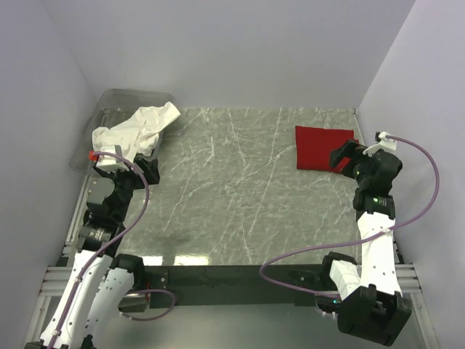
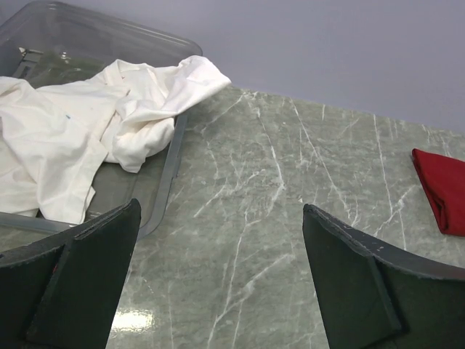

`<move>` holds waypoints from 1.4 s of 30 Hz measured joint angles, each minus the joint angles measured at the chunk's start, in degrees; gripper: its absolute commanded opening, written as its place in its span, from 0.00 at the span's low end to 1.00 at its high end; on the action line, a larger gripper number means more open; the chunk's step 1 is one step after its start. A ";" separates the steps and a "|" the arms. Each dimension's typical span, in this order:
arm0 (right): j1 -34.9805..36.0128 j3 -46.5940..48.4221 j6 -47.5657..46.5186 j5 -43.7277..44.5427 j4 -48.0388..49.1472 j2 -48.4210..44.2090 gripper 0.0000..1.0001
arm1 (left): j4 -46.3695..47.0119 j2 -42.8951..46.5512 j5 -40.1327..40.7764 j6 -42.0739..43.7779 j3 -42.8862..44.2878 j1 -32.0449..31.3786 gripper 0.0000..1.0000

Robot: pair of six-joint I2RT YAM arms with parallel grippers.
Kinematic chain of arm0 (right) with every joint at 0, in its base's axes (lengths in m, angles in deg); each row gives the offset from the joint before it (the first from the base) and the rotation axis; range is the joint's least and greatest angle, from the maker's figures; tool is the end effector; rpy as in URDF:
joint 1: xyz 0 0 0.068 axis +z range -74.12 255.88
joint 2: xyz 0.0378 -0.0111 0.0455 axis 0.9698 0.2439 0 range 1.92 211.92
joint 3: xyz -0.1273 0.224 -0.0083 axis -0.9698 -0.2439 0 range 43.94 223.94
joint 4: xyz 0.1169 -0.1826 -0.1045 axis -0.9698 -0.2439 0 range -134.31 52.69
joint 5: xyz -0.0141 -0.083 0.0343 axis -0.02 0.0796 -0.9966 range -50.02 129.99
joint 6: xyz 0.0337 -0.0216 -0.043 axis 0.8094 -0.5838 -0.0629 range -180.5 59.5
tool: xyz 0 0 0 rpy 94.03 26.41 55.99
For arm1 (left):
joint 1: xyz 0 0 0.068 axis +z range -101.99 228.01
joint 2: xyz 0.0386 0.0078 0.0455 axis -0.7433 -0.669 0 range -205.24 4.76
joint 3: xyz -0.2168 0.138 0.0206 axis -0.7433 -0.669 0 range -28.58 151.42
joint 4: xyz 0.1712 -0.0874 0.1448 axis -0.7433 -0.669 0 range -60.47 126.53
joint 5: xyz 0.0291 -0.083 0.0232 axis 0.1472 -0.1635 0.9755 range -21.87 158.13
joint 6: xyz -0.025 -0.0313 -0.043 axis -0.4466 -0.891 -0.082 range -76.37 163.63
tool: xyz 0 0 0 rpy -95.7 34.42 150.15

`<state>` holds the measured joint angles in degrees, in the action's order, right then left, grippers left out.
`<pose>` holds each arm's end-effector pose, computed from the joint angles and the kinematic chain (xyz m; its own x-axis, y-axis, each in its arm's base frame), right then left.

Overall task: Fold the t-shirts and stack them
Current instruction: Grab the tshirt from the pile

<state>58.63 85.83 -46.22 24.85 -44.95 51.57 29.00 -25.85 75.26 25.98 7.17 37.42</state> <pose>0.1933 -0.0483 0.3017 -0.2344 0.3222 -0.9172 0.1071 0.9463 0.3051 0.1374 -0.0204 0.3148 -0.0573 -0.2953 -0.9537 0.0451 0.9535 -0.2980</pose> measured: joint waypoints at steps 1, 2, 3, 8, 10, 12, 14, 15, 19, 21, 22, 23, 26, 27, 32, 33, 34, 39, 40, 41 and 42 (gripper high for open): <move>0.00 0.07 0.00 -0.17 -0.02 0.00 1.00 | -0.02 -0.07 0.02 0.00 0.00 0.00 0.99; 0.00 0.11 -0.02 -0.72 0.02 0.00 1.00 | 0.00 -0.22 0.07 -0.02 0.00 0.00 0.99; 0.00 0.11 -0.22 -1.46 0.13 0.00 1.00 | 0.02 -0.33 0.07 -0.02 0.00 0.00 0.99; 1.07 0.11 -9.42 -16.59 0.20 0.00 1.00 | -0.04 -1.79 0.24 -0.22 0.00 0.00 0.99; 2.05 0.11 -13.84 -22.12 -0.31 -0.11 1.00 | -0.20 -2.93 0.26 -0.39 0.04 0.00 0.99; 2.86 0.02 -17.03 -25.53 -0.57 -0.20 1.00 | -0.72 -4.66 0.28 -0.87 0.33 0.00 0.99; 2.99 -0.17 -19.87 -28.00 -0.96 -0.20 1.00 | -1.62 -7.21 0.26 -1.53 1.51 0.00 0.99; 3.02 -0.24 -21.49 -29.11 -1.44 -0.07 1.00 | -2.23 -9.03 0.26 -1.79 2.62 0.02 0.99; 3.02 -0.22 -27.15 -33.73 -5.60 0.72 1.00 | -4.31 -16.61 -0.42 -3.32 8.35 0.94 0.99; 3.02 -0.22 -29.09 -34.99 -7.19 0.74 1.00 | -5.46 -20.04 -1.68 -4.39 11.45 2.54 0.99; 3.02 -0.22 -30.12 -35.56 -7.96 0.76 1.00 | -6.01 -21.66 -2.36 -4.83 13.20 3.45 0.99; 3.02 -0.20 -30.97 -36.02 -8.66 0.90 1.00 | -6.34 -23.15 -2.75 -5.46 14.60 4.17 0.99; 3.02 0.37 -33.42 -37.40 -11.34 2.27 1.00 | -7.19 -28.70 -4.24 -6.88 19.87 6.82 0.97; 3.02 0.55 -33.86 -37.64 -11.93 2.73 1.00 | -7.30 -30.49 -4.61 -7.19 21.42 7.50 0.97; 3.02 0.94 -36.02 -38.42 -14.78 3.52 1.00 | -8.52 -43.56 -6.45 -7.69 30.25 9.68 0.91; 3.02 0.98 -36.37 -38.58 -15.17 3.41 1.00 | -8.70 -46.88 -6.82 -7.56 32.24 9.97 0.89; 3.02 0.98 -36.68 -38.75 -15.58 3.30 1.00 | -8.98 -49.27 -7.15 -7.50 33.57 10.29 0.86; 3.02 1.18 -37.42 -39.36 -16.57 2.97 1.00 | -11.19 -61.66 -9.46 -6.43 40.96 12.81 0.77; 3.02 1.20 -37.55 -39.45 -16.63 2.95 1.00 | -11.45 -63.93 -10.03 -6.05 42.32 13.42 0.75; 3.02 1.20 -37.66 -39.54 -16.76 2.95 1.00 | -11.96 -65.77 -10.60 -5.90 43.60 13.99 0.73; 3.02 1.20 -37.77 -39.58 -16.90 2.95 1.00 | -12.44 -67.84 -11.10 -5.64 45.07 14.62 0.72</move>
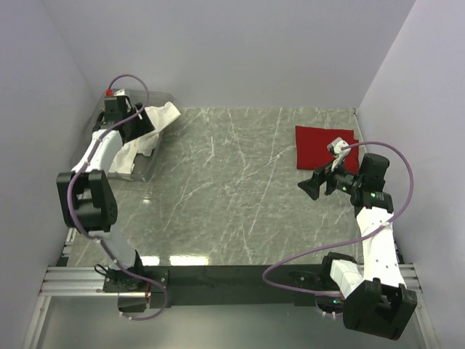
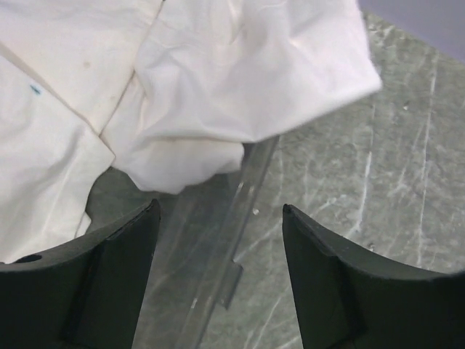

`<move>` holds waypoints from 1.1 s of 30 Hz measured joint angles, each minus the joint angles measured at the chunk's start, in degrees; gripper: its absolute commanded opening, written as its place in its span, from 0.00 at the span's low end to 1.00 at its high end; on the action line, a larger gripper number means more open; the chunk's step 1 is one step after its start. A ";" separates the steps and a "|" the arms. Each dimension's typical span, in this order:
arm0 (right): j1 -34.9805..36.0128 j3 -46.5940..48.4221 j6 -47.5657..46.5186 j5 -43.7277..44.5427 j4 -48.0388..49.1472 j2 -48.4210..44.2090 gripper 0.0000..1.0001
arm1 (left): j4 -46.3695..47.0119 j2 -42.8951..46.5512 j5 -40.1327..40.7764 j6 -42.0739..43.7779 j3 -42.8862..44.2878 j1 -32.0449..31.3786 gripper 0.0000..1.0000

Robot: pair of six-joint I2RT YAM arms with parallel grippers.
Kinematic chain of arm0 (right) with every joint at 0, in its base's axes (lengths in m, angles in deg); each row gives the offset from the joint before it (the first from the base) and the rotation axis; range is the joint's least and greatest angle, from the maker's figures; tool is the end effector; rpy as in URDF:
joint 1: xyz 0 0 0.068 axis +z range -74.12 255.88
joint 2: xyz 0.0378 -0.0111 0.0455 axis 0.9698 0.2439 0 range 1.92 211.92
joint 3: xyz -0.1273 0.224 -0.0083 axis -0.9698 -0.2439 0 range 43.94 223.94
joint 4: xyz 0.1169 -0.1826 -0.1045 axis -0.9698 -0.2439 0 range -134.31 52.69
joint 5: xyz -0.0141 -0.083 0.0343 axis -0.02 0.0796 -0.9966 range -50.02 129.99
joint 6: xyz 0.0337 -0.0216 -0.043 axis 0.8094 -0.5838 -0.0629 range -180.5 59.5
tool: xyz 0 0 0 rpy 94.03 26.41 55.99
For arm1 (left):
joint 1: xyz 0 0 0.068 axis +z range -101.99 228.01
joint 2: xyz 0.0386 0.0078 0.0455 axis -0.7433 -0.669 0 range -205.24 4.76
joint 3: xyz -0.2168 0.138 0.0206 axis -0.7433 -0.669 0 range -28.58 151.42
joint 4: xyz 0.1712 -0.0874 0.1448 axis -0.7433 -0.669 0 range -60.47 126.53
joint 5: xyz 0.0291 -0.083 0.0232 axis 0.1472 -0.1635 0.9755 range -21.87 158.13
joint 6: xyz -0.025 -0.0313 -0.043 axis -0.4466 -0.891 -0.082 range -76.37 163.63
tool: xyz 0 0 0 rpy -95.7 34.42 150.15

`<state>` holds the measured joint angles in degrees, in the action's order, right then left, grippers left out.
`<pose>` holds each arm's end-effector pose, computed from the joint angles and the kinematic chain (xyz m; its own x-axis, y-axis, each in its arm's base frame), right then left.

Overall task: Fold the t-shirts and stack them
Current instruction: Grab the tshirt from the pile

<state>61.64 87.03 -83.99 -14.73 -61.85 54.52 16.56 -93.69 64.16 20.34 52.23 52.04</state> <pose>0.1834 -0.0106 0.2781 -0.2931 -0.1631 -0.9421 -0.6871 0.7211 0.0890 0.3785 0.0236 0.2778 -0.5530 -0.4343 -0.7110 -0.2549 0.9007 -0.3520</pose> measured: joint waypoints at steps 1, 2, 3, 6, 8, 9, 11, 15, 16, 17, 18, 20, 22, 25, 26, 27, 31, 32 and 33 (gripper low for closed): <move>0.00 0.00 -0.04 0.00 -0.17 0.00 1.00 | -0.52 -1.70 -0.66 0.17 1.27 0.44 0.70; 0.00 0.00 -0.09 0.00 -0.35 0.00 1.00 | -0.98 -3.58 -1.49 0.35 2.64 0.98 0.70; 0.00 0.00 -0.15 -0.02 -0.37 0.00 1.00 | -1.16 -4.79 -2.14 0.55 3.54 1.33 0.70; 0.00 0.00 -0.26 0.00 -0.46 0.00 0.99 | -1.90 -7.93 -5.01 1.42 5.75 1.86 0.72; 0.00 0.00 -0.28 0.00 -0.46 0.02 0.99 | -1.95 -9.09 -7.13 1.66 6.75 1.81 0.75; 0.00 0.00 -0.28 0.00 -0.48 0.04 0.99 | -2.01 -9.57 -8.26 1.66 7.48 1.73 0.75; 0.00 0.00 -0.26 0.00 -0.48 0.04 0.99 | -2.03 -10.62 -9.53 1.75 9.33 1.36 0.74; 0.00 0.00 -0.24 0.04 -0.46 0.04 0.99 | -2.12 -13.68 -9.18 3.32 15.43 -0.55 0.74; 0.00 0.00 -0.24 0.04 -0.46 0.07 0.99 | -2.32 -14.45 -8.57 3.76 16.76 -1.20 0.73; 0.00 0.00 -0.24 0.04 -0.46 0.09 0.99 | -2.49 -15.23 -8.02 4.20 18.12 -1.88 0.73; 0.00 0.00 -0.24 0.04 -0.46 0.13 0.99 | -3.04 -16.35 -6.95 4.61 19.91 -2.67 0.73; 0.00 0.00 -0.24 0.07 -0.46 0.24 0.99 | -3.69 -18.25 -5.09 5.38 22.58 -4.09 0.73; 0.00 0.00 -0.24 0.11 -0.46 0.35 0.99 | -5.01 -20.00 -2.73 6.16 24.74 -5.62 0.72; 0.00 0.00 -0.24 0.24 -0.44 0.52 0.99 | -6.47 -22.32 1.05 7.32 27.36 -7.89 0.70; 0.00 0.00 -0.24 0.26 -0.46 0.59 0.99 | -7.02 -22.88 2.54 7.65 27.91 -8.61 0.69; 0.00 0.00 -0.24 0.26 -0.46 0.63 0.99 | -7.54 -23.23 3.56 7.87 28.28 -9.11 0.69; 0.00 0.00 -0.24 0.28 -0.46 0.87 0.99 | -8.90 -24.63 8.94 9.25 30.23 -11.30 0.68; 0.00 0.00 -0.24 0.31 -0.46 0.90 0.99 | -9.03 -24.90 10.16 9.42 30.58 -11.65 0.68; 0.00 0.00 -0.24 0.37 -0.46 0.92 0.99 | -9.09 -25.24 11.69 9.81 30.97 -12.07 0.67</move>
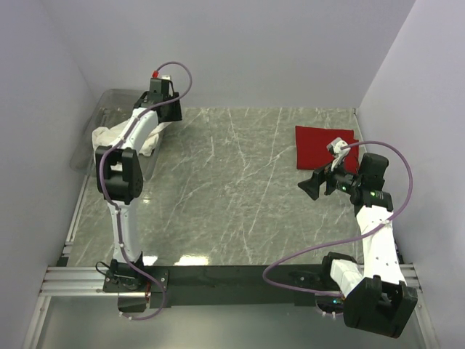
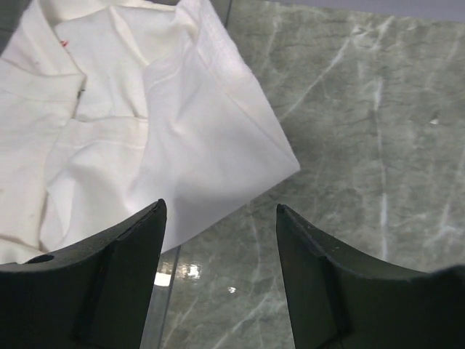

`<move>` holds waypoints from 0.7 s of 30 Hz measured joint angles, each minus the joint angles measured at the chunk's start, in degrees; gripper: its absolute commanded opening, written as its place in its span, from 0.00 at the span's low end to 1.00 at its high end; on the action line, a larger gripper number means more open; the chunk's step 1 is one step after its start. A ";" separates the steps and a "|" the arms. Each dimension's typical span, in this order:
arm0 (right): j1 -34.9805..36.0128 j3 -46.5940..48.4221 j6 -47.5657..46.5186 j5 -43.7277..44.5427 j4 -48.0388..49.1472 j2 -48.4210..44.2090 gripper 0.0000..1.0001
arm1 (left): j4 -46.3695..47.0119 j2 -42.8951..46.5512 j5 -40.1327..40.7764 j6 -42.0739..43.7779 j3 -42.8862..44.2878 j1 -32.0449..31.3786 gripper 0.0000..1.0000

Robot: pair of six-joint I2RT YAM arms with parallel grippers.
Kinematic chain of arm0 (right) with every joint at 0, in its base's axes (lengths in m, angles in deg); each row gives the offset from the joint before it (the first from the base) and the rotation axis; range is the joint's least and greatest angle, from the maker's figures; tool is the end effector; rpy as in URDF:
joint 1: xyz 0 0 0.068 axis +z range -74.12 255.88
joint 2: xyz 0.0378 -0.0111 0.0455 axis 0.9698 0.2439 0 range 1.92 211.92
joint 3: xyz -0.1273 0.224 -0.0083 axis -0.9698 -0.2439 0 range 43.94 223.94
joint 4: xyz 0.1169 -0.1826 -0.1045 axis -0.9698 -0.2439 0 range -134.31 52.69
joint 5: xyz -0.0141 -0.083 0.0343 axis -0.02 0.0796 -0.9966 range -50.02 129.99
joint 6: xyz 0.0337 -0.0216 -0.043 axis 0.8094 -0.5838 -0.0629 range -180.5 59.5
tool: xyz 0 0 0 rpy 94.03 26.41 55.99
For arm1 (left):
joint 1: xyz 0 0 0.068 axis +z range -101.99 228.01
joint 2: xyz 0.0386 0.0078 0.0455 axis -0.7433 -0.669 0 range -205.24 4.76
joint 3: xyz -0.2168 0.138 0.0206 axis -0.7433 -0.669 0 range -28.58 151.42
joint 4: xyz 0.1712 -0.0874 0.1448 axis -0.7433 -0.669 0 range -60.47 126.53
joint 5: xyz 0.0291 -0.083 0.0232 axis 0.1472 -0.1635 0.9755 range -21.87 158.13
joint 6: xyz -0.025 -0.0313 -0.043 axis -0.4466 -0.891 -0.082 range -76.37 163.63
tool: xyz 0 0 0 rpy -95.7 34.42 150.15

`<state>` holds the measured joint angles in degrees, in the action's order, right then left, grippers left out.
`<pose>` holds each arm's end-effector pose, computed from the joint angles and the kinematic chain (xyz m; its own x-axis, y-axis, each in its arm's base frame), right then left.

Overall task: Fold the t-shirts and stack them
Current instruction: Grab the tshirt from the pile

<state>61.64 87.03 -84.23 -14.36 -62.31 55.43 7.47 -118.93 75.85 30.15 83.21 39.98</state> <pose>0.1856 -0.0113 0.2748 -0.3137 -0.1623 -0.9355 -0.6823 0.7238 0.1032 0.4720 -0.0609 0.2568 -0.6401 -0.1429 -0.7549 -0.1144 0.9893 -0.0903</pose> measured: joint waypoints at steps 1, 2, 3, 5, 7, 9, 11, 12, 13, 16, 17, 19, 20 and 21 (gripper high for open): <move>0.00 0.00 0.00 0.04 0.00 0.00 0.99 | -0.04 -0.35 1.49 0.44 0.24 -0.37 0.67; 0.00 0.00 0.00 0.07 0.02 0.00 0.99 | -0.37 -0.68 2.93 0.76 0.55 -0.72 0.68; 0.00 0.00 0.00 0.09 0.00 0.00 0.99 | -0.46 -0.92 4.13 1.01 0.74 -0.96 0.67; 0.00 0.00 0.00 0.11 0.02 0.00 0.99 | -0.98 -1.49 6.19 1.81 1.14 -1.44 0.67; 0.00 0.00 0.02 0.13 0.02 0.07 0.99 | -1.42 -2.16 7.89 2.27 1.84 -1.95 0.67; 0.00 0.00 0.02 0.17 0.02 0.17 0.99 | -1.88 -2.93 9.51 2.71 2.78 -2.38 0.65; 0.00 0.00 0.02 0.28 0.00 0.31 0.99 | -1.99 -3.61 10.80 3.23 3.54 -2.86 0.63; 0.00 0.00 0.02 0.35 0.02 0.33 0.99 | -1.95 -3.93 11.39 3.39 3.80 -3.15 0.59; 0.00 0.00 0.02 0.39 0.02 0.33 0.99 | -2.08 -4.26 11.93 3.54 4.07 -3.45 0.58; 0.00 0.00 0.04 0.63 0.02 0.33 0.99 | -2.12 -5.16 12.98 3.96 4.61 -4.15 0.47; 0.00 0.00 0.04 0.74 0.02 0.33 0.99 | -2.12 -5.27 13.20 4.22 4.61 -4.28 0.40; 0.00 0.02 0.04 0.85 0.02 0.33 0.99 | -2.19 -5.44 13.42 4.59 4.61 -4.52 0.34; -0.02 0.02 0.04 0.92 0.04 0.33 0.99 | -2.23 -5.46 13.57 4.76 4.61 -4.57 0.31; -0.02 0.02 0.07 0.94 0.02 0.33 0.99 | -2.27 -5.46 13.64 4.98 4.63 -4.57 0.24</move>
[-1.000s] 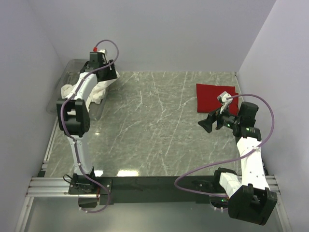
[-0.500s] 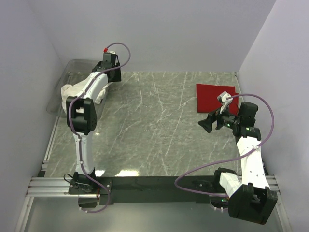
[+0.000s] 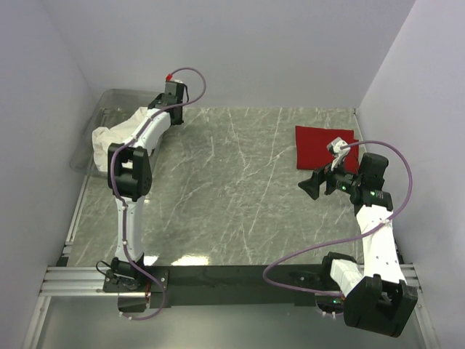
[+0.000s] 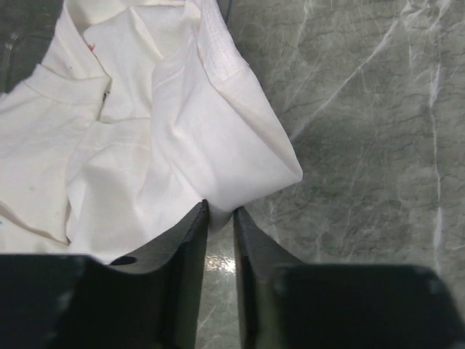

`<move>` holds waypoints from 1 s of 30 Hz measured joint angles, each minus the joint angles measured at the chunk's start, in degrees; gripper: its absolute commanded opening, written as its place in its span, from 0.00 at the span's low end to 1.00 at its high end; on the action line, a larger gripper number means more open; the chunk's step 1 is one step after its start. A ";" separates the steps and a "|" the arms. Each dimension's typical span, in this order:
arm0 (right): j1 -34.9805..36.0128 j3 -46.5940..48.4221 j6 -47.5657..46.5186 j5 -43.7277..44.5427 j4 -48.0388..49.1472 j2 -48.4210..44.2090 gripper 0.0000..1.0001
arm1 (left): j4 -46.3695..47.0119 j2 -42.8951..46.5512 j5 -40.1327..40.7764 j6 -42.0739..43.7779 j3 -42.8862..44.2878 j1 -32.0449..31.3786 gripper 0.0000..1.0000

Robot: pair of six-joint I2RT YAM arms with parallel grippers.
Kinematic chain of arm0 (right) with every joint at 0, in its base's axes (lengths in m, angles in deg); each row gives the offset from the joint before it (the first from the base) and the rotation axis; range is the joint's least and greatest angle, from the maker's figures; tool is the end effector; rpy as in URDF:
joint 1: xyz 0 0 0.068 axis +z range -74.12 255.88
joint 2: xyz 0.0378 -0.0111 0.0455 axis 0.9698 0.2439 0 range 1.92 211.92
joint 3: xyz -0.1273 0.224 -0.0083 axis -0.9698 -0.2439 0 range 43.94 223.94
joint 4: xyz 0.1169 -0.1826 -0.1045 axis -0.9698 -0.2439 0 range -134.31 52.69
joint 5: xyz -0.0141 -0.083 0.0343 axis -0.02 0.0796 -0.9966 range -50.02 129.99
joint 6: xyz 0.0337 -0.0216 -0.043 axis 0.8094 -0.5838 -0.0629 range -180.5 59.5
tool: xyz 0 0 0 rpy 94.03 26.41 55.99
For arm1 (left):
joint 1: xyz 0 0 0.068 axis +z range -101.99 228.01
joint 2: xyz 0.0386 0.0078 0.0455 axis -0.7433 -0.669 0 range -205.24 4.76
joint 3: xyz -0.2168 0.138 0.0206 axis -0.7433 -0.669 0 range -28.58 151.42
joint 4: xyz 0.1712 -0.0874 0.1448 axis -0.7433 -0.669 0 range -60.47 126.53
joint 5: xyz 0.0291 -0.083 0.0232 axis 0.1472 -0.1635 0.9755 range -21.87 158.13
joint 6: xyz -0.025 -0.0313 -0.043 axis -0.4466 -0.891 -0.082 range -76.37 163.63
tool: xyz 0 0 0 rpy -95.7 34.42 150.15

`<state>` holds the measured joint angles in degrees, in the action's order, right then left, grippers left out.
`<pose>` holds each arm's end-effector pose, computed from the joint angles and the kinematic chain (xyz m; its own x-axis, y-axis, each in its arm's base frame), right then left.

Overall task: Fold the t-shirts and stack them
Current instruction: Grab the tshirt from the pile, then move the tshirt to the center of the board

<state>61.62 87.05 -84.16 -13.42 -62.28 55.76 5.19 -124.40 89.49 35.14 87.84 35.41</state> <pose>0.1869 -0.0121 0.2736 -0.3234 -0.1646 -0.9318 -0.6712 0.7341 0.1033 0.4806 -0.0916 0.2364 -0.6638 0.0075 -0.7479 -0.1519 0.9778 0.1446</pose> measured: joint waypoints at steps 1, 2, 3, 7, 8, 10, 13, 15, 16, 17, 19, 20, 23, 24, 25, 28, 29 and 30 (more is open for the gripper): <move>0.00 0.00 0.00 0.00 0.00 0.00 0.99 | -0.07 0.00 0.00 0.07 0.09 0.00 0.20; -0.02 0.00 0.00 0.00 0.02 0.00 0.99 | -0.11 0.00 0.00 0.22 0.33 0.02 0.16; -0.02 0.00 0.00 0.02 0.00 0.00 0.99 | -0.22 0.00 0.00 0.28 0.63 0.02 0.09; -0.15 0.00 0.04 0.02 0.02 0.00 0.99 | -0.17 0.00 0.07 0.61 2.10 0.15 0.00; -0.26 0.00 0.11 0.02 0.00 0.00 0.99 | -0.09 0.13 0.11 0.76 2.36 0.13 0.00; -0.42 0.00 0.20 0.04 0.02 0.00 0.99 | 0.17 0.59 0.13 0.94 2.43 0.13 0.00; -0.57 0.00 0.22 0.04 0.02 -0.02 0.99 | 0.17 2.21 0.15 1.36 2.43 0.15 0.00; -0.68 0.00 0.22 0.04 0.02 -0.02 0.99 | 0.20 4.39 0.15 1.64 2.43 0.15 0.00; -0.72 0.00 0.22 0.07 0.02 -0.02 0.99 | 0.28 5.51 0.13 1.81 2.43 0.15 0.00; -0.76 0.00 0.22 0.07 0.04 -0.02 0.99 | 0.42 7.28 0.13 1.86 2.43 0.13 0.00; -0.85 0.00 0.22 0.07 0.04 -0.02 0.99 | 0.68 11.08 0.00 1.90 2.43 0.15 0.00; -0.92 0.00 0.22 0.04 0.04 -0.02 0.99 | 1.01 13.25 -0.07 1.92 2.43 0.13 0.00; -1.07 0.00 0.22 0.02 0.04 -0.02 0.99 | 2.54 20.79 -0.13 2.03 2.43 0.04 0.00; -1.11 0.00 0.22 0.00 0.04 -0.02 0.99 | 3.28 23.21 -0.22 2.03 2.45 -0.07 0.00; -1.14 0.00 0.22 0.00 0.04 -0.02 0.99 | 3.76 25.33 -0.35 2.01 2.73 -0.24 0.00; -1.16 0.00 0.22 -0.04 0.04 -0.04 0.99 | 5.05 30.42 -1.03 1.86 5.01 -1.11 0.00; -1.16 0.00 0.22 -0.04 0.07 -0.04 0.99 | 5.42 31.69 -1.40 1.81 5.90 -1.51 0.00; -1.16 0.00 0.22 -0.07 0.04 -0.04 0.99 | 5.86 32.98 -2.10 1.70 6.71 -2.08 0.00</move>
<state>60.46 87.05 -83.94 -13.49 -62.24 55.72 11.05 -91.42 87.39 36.84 94.55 33.33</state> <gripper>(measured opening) 0.993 0.014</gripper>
